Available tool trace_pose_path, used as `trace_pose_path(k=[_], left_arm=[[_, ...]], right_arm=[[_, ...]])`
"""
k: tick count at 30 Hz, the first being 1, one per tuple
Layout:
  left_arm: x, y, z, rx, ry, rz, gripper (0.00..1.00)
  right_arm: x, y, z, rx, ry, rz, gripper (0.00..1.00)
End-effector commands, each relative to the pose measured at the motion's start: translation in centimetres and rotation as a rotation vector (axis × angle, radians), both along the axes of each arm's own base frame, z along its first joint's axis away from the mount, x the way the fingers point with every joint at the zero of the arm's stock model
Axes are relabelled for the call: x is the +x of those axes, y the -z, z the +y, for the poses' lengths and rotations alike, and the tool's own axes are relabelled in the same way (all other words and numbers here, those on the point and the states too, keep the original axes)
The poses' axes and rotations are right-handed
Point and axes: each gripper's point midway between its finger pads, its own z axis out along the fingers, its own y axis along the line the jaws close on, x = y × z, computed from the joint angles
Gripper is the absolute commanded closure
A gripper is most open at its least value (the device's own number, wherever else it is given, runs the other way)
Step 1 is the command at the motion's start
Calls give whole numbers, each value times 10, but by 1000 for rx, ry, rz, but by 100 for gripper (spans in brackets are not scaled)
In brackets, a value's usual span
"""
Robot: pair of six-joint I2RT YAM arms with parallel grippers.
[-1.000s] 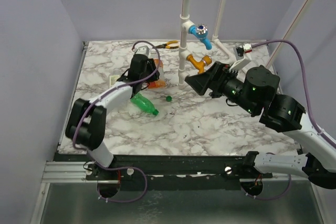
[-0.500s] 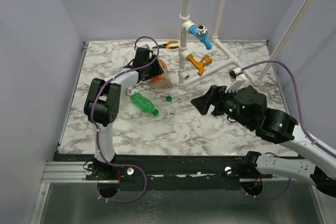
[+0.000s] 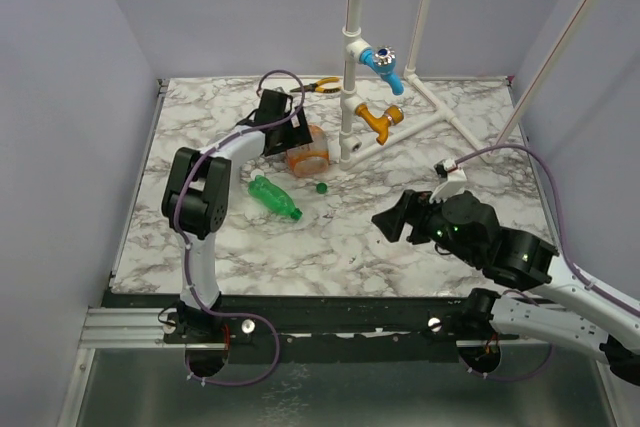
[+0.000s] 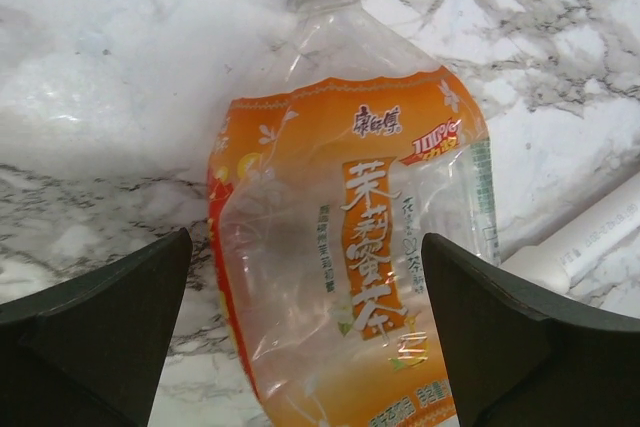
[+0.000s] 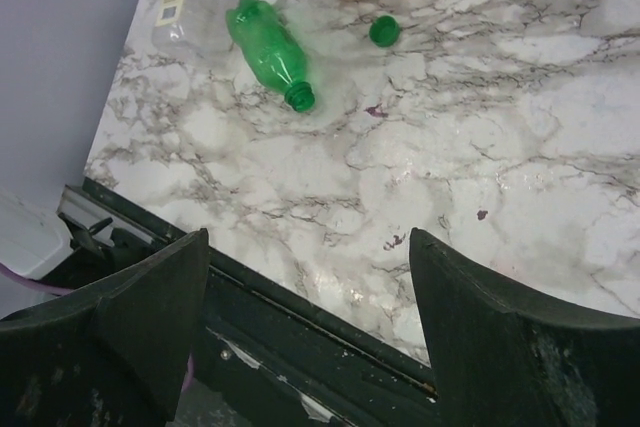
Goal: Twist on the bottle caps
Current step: Place the plastic bottle at the center of the board, then move the plastic bottle to the center of the board.
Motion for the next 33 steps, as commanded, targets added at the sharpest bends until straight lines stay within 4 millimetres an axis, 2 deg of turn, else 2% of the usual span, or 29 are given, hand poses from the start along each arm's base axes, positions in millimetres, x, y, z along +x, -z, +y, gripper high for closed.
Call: trace_pose_path(k=[1,9,15,20,25,29,33], left_arm=[[9,-48,23,112,-37,-99,1],[-4,-97,46,196,-76,-148,1],[-33,-127,64,230,-133,-185,1],[-66,-148,76,233,-192,-205,1],[-99,-139,77,218,-205,-184,1],[-120,-129,50,235,-126,-174,1],[-141,-117,39,217,-104,-147,1]], right_arm=[[1,18,-2,22,47,31,16],[0,48,-4,40,76,74,15],[-1,77,-5,36,104,113,14],[2,98,3,43,111,143,13],[3,113,7,46,122,164,14],[4,119,9,43,121,172,13],[8,121,8,37,143,165,13]])
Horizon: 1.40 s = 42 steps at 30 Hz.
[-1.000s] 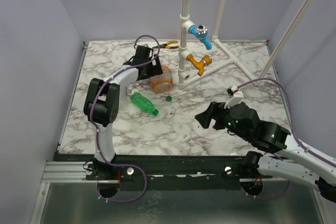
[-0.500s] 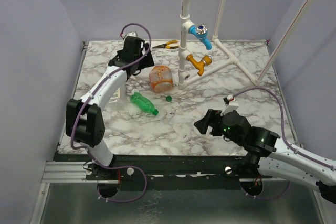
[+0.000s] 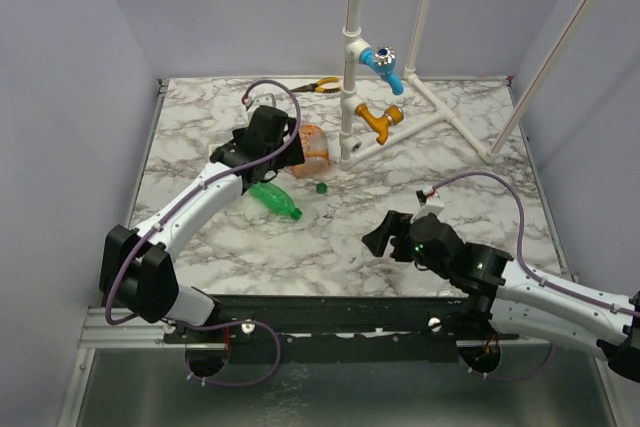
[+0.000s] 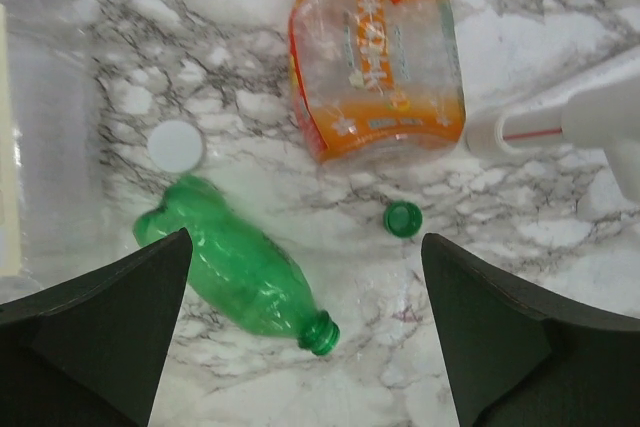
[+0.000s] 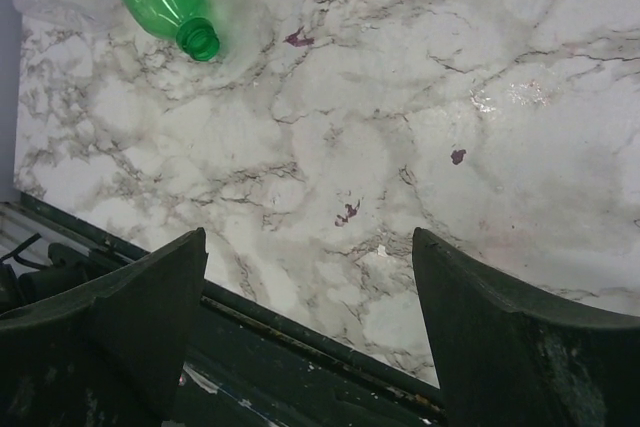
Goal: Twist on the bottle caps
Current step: Move the plastic bottle to the center of the board.
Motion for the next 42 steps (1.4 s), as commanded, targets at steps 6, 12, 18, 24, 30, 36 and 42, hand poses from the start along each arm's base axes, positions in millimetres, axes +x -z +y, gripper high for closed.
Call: trace_pose_path(k=[6,12,18,24,30,36,42], left_arm=[[-48,25,-3,-11,-20,47,1],[-64,34,4,-13,-19,58,1],[-71,53,23,-65,-179,57,1],[-61,67,39,-81,-334,32,1],[-50,86,31,-199,-407,32,1],[-44,115,33,-241,-441,107,1],[-43,133,41,-246,-479,146,6]], right_arm=[[15,0,5,11,57,-36,13],[38,11,21,-101,66,-61,14],[71,18,50,-175,83,-105,24],[97,19,69,-197,90,-146,28],[127,27,80,-298,93,-221,29],[148,44,98,-383,71,-264,31],[167,57,118,-422,60,-296,32]])
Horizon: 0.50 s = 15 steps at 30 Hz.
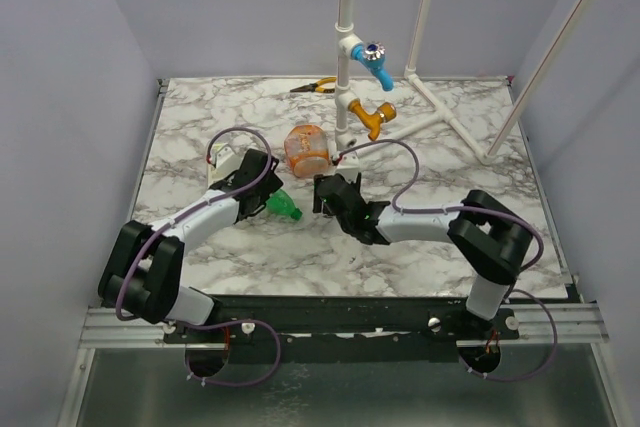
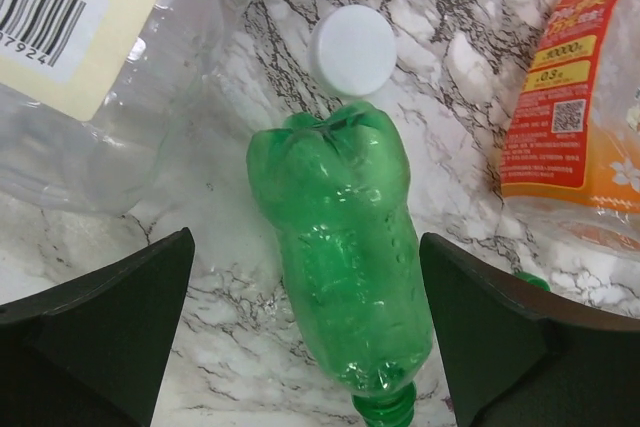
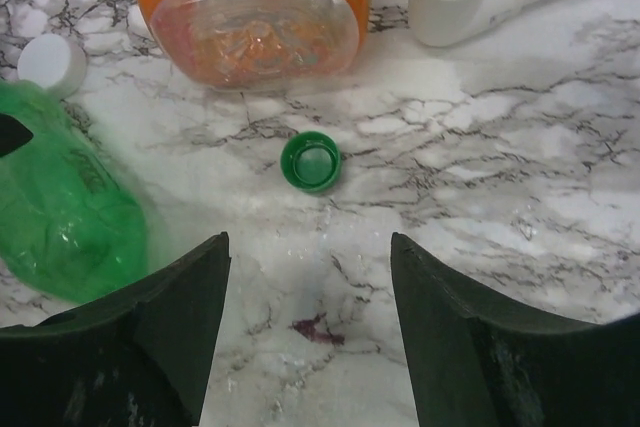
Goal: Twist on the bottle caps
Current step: Move the plastic bottle to the center of the board, then pick up the bottle cap from the center of the board.
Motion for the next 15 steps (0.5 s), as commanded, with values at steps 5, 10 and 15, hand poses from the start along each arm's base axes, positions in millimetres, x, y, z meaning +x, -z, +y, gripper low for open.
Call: trace_pose_path(k=[5,10,15], left_arm=[[1,13,8,-24,-28,19,13],[-4,12,10,-13,-12,20,18],[-7,13,10,-7,5,28,21]], right_arm=[[27,26,13,-98,33,-44,34],[33,49,8,-137,75,-39,37],[40,60,5,-171,103,-63,38]])
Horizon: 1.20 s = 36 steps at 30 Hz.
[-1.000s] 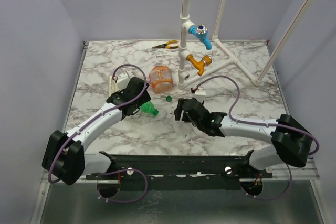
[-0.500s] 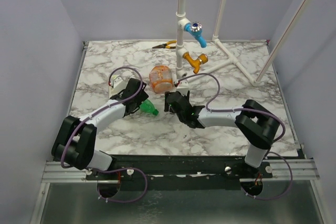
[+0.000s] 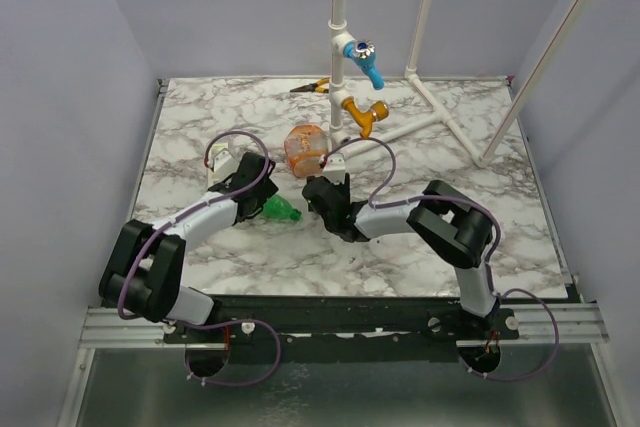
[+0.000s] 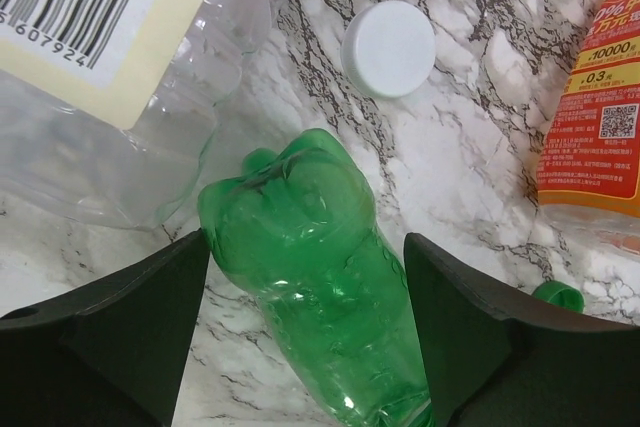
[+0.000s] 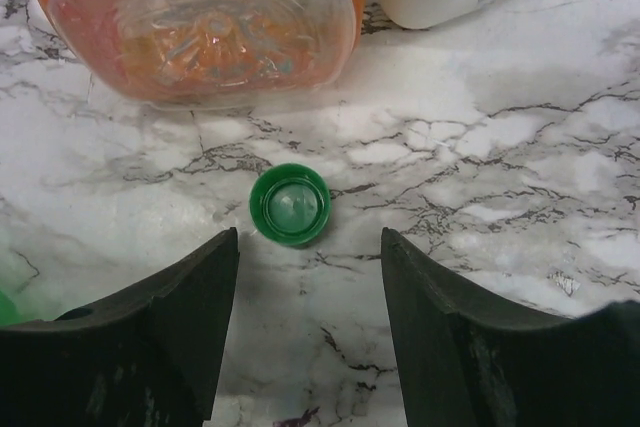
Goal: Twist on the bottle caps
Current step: Pick up the bottle cap from the center of the board.
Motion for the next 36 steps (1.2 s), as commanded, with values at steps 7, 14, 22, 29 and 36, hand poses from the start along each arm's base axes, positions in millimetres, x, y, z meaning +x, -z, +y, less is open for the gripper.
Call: trace_pose_path(k=[7,14,22,29,36], left_arm=[[-7,-5,-2,-15,39,5,25],[-26,2,-17,-67,27,16,32],[-52,-8,-47,-136,-48,-57,34],[-46,-17,-75,-116,-7,-93,33],[-32,-35,-78,-19,87,-131,21]], right_arm=[[13,21,-8,-83,46,-32,54],[-9,12,-36,-60,97,13,86],[-72,1,-84,52,107,177,89],[-121,7,-112,112,85,348,89],[-144,-14,-95,252,-63,578,88]])
